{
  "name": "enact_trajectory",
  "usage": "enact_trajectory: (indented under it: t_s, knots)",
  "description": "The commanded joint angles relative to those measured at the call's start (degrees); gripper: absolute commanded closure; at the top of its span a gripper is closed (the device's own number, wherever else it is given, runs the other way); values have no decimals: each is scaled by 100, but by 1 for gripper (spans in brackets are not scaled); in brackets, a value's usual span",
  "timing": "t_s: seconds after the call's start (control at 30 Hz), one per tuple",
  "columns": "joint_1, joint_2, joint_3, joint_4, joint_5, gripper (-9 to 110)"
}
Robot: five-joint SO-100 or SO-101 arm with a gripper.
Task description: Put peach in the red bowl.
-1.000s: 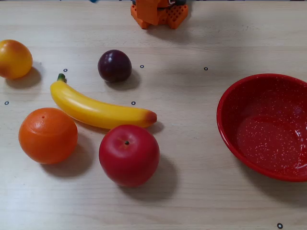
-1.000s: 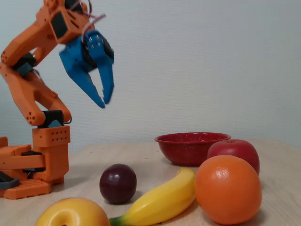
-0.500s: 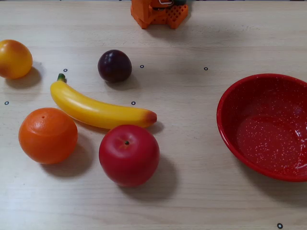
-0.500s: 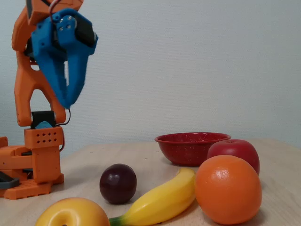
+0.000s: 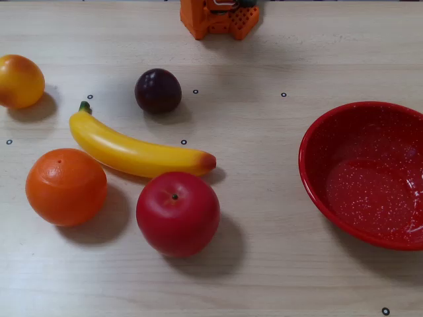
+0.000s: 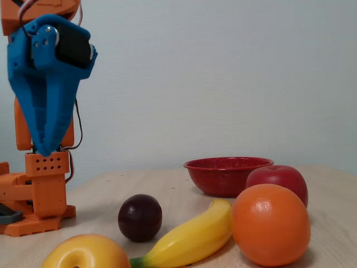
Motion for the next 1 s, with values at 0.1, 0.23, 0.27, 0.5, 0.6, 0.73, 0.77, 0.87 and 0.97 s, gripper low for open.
enact_trajectory:
  t_s: [0.1, 0.23, 0.27, 0.5, 0.6, 0.73, 0.77, 0.87, 0.97]
  knots:
    - [343, -193, -932, 167, -255, 102]
    - [413, -369, -1011, 158, -404, 102]
    - [413, -387, -1011, 141, -404, 102]
    - [369, -334, -1002, 264, -158, 89]
    - [316, -281, -993, 545, -35, 87]
    - [246, -264, -993, 642, -44, 85]
    - [237, -264, -993, 642, -88, 82]
    - [220, -325, -984, 606, -483, 68]
    - [246, -457, -958, 606, -1081, 62]
